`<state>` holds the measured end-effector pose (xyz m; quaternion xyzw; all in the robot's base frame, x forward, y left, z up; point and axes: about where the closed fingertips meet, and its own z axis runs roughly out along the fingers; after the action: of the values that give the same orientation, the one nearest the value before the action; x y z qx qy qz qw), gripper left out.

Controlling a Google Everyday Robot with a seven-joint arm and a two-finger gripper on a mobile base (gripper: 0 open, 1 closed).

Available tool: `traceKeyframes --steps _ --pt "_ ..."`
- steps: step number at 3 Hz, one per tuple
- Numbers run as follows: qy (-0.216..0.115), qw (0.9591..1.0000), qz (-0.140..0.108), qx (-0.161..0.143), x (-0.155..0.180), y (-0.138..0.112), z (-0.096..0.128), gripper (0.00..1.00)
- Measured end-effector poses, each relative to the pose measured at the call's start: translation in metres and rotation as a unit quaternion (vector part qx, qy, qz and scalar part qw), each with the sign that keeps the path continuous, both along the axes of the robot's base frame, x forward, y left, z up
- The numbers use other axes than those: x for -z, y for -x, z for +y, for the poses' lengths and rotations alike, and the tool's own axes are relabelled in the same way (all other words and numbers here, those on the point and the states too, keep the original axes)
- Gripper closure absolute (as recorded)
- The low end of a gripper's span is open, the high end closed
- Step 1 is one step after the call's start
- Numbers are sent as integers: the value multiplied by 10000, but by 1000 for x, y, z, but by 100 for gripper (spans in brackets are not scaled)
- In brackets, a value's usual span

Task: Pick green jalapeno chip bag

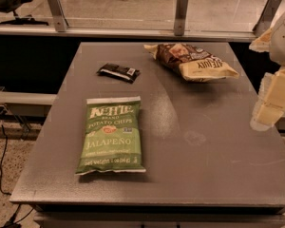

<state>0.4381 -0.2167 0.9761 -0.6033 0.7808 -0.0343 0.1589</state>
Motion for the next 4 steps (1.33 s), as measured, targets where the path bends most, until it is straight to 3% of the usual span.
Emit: traceKeyframes --steps 1,2,3,4 --pt "0 10000 -1 0 0 0 0 0" --pt "-48 9996 -18 -270 1 -10 18 0" --pt "-207 9954 -31 -932 9 -26 57 0" --pt "-394 9840 -13 -1735 22 -36 101 0"
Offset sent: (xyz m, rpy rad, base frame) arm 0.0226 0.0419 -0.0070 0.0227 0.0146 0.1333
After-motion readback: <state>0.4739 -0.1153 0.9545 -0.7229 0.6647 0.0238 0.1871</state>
